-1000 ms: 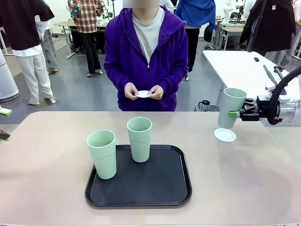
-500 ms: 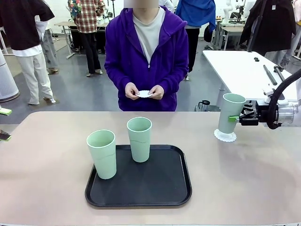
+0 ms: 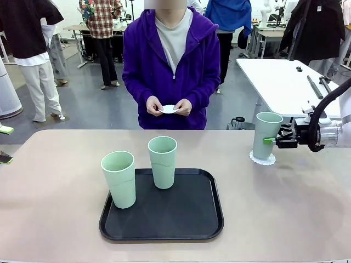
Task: Place coasters on the table and set cups on them.
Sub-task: Pick up one Reusable plastic cup and place it on a coaster set by the human.
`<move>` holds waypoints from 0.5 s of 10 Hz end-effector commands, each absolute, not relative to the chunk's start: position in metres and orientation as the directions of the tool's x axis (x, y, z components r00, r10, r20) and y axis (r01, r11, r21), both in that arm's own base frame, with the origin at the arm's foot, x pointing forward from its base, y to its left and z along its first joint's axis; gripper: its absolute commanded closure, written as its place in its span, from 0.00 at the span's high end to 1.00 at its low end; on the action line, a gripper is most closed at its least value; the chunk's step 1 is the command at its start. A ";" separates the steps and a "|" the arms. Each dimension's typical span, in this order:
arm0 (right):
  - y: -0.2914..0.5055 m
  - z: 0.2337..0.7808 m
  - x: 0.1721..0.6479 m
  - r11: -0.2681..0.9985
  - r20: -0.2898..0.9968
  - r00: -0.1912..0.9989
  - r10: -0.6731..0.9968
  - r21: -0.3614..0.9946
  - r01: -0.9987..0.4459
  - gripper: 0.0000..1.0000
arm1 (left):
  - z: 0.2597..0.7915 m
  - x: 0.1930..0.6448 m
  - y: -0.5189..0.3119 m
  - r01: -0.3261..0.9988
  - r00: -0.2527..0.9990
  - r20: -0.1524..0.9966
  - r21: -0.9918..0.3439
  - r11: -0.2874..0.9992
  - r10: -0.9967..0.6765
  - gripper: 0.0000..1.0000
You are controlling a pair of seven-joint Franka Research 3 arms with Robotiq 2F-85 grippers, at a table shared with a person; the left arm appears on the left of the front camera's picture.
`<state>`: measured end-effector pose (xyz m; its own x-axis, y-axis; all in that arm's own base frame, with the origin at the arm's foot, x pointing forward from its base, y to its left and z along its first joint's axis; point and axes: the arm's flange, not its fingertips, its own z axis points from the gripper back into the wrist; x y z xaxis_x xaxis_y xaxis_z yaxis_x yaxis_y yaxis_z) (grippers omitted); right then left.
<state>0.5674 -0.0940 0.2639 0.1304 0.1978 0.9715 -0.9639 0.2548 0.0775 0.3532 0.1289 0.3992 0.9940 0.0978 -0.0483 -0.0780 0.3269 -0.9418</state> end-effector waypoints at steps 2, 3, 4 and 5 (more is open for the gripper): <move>-0.094 0.265 0.576 0.255 0.963 0.157 0.221 0.098 -0.962 0.85 | 0.401 0.352 0.130 -0.070 0.994 -0.041 -0.946 0.316 0.098 1.00; -0.095 0.263 0.576 0.254 0.962 0.161 0.219 0.103 -0.962 0.85 | 0.401 0.352 0.130 -0.070 0.994 -0.041 -0.946 0.316 0.098 1.00; -0.096 0.260 0.575 0.258 0.961 0.166 0.220 0.107 -0.960 0.85 | 0.401 0.352 0.130 -0.070 0.994 -0.041 -0.946 0.316 0.098 1.00; -0.096 0.259 0.574 0.260 0.961 0.171 0.219 0.112 -0.959 0.85 | 0.401 0.352 0.130 -0.070 0.994 -0.041 -0.946 0.316 0.098 1.00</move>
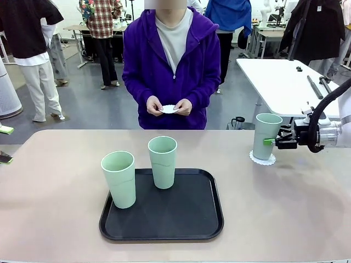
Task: Place coasters on the table and set cups on them.
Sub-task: Pick up one Reusable plastic cup and place it on a coaster set by the human.
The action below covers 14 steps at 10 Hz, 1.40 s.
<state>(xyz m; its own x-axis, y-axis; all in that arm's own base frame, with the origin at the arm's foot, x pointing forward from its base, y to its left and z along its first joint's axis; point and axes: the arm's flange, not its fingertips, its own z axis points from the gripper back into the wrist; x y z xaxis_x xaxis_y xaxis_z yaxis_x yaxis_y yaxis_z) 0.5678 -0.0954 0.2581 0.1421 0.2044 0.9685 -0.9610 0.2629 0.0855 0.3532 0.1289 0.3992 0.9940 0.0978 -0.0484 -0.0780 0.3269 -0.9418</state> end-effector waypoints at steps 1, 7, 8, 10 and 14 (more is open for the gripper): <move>-0.097 0.258 0.572 0.261 0.960 0.173 0.220 0.113 -0.959 0.85 | 0.401 0.352 0.130 -0.070 0.994 -0.041 -0.946 0.316 0.098 1.00; -0.098 0.256 0.570 0.263 0.954 0.182 0.238 0.117 -0.958 0.95 | 0.401 0.352 0.130 -0.070 0.994 -0.041 -0.946 0.316 0.098 1.00; -0.099 0.256 0.569 0.260 0.952 0.189 0.242 0.124 -0.958 1.00 | 0.401 0.352 0.130 -0.070 0.994 -0.041 -0.946 0.316 0.098 1.00; -0.099 0.256 0.569 0.260 0.949 0.194 0.250 0.127 -0.957 1.00 | 0.401 0.352 0.130 -0.070 0.994 -0.041 -0.946 0.316 0.098 1.00; -0.100 0.257 0.565 0.263 0.933 0.221 0.283 0.146 -0.954 1.00 | 0.401 0.352 0.130 -0.070 0.994 -0.041 -0.946 0.316 0.098 1.00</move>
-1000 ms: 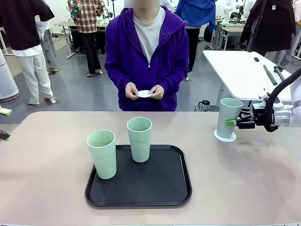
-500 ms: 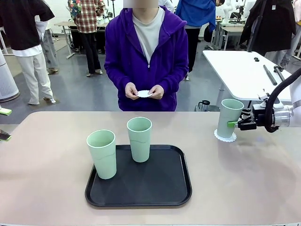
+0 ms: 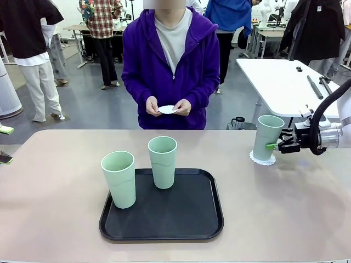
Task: Place coasters on the table and set cups on them.
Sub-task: Pick up one Reusable plastic cup and place it on a coaster set by the human.
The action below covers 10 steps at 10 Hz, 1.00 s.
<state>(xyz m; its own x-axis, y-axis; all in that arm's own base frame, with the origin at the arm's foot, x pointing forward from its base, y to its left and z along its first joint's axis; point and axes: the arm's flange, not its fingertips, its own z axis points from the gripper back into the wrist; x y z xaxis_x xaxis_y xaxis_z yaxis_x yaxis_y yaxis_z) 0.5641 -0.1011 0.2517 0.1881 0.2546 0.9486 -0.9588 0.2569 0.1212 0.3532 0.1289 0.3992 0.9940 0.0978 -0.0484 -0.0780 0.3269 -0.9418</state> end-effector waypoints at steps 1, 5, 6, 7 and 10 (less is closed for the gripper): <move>-0.100 0.257 0.564 0.264 0.929 0.232 0.289 0.155 -0.952 1.00 | 0.401 0.352 0.130 -0.070 0.994 -0.041 -0.946 0.316 0.098 1.00; -0.106 0.257 0.558 0.262 0.909 0.255 0.329 0.172 -0.950 1.00 | 0.401 0.352 0.130 -0.070 0.994 -0.041 -0.946 0.316 0.098 1.00; -0.107 0.258 0.556 0.261 0.906 0.259 0.334 0.175 -0.949 1.00 | 0.401 0.352 0.130 -0.070 0.994 -0.041 -0.946 0.316 0.098 1.00; -0.109 0.258 0.554 0.264 0.902 0.263 0.341 0.177 -0.948 1.00 | 0.401 0.352 0.130 -0.070 0.994 -0.041 -0.946 0.316 0.098 1.00; -0.119 0.259 0.544 0.282 0.892 0.275 0.360 0.177 -0.943 1.00 | 0.401 0.352 0.130 -0.070 0.994 -0.041 -0.946 0.316 0.098 1.00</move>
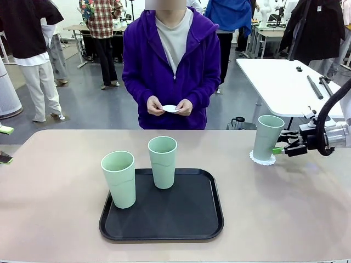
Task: Place coasters on the table and set cups on them.
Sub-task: Pick up one Reusable plastic cup and place it on a coaster set by the human.
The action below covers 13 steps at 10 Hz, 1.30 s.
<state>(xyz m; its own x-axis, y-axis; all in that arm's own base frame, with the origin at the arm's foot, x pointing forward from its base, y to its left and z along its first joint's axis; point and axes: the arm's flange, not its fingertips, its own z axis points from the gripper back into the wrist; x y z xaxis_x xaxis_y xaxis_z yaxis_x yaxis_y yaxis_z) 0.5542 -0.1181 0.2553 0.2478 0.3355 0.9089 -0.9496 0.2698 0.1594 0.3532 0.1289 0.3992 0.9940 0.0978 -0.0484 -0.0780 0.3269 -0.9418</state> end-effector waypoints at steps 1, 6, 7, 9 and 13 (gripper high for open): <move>-0.123 0.260 0.540 0.284 0.890 0.283 0.359 0.184 -0.941 1.00 | 0.401 0.352 0.130 -0.070 0.994 -0.041 -0.946 0.316 0.098 1.00; -0.138 0.325 0.482 0.529 0.692 0.570 0.443 0.312 -0.789 1.00 | 0.401 0.352 0.130 -0.070 0.994 -0.041 -0.946 0.316 0.098 1.00; -0.134 0.359 0.467 0.614 0.603 0.661 0.446 0.331 -0.716 1.00 | 0.401 0.352 0.130 -0.070 0.994 -0.041 -0.946 0.316 0.098 1.00; -0.115 0.420 0.450 0.730 0.481 0.793 0.373 0.375 -0.571 1.00 | 0.401 0.352 0.130 -0.070 0.994 -0.041 -0.946 0.316 0.098 1.00; -0.067 0.505 0.431 0.862 0.275 0.899 0.342 0.290 -0.416 1.00 | 0.401 0.352 0.130 -0.070 0.994 -0.041 -0.946 0.316 0.098 1.00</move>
<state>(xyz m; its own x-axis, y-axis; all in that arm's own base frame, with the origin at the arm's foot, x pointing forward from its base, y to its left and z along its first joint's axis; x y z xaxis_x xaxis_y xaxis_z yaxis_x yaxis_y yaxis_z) 0.4319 -0.0772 0.4923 0.8791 0.3355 0.3384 -0.4369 0.8511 0.2910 0.3532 0.1290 0.3992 0.9940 0.0978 -0.0487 -0.0783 0.3268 -0.9418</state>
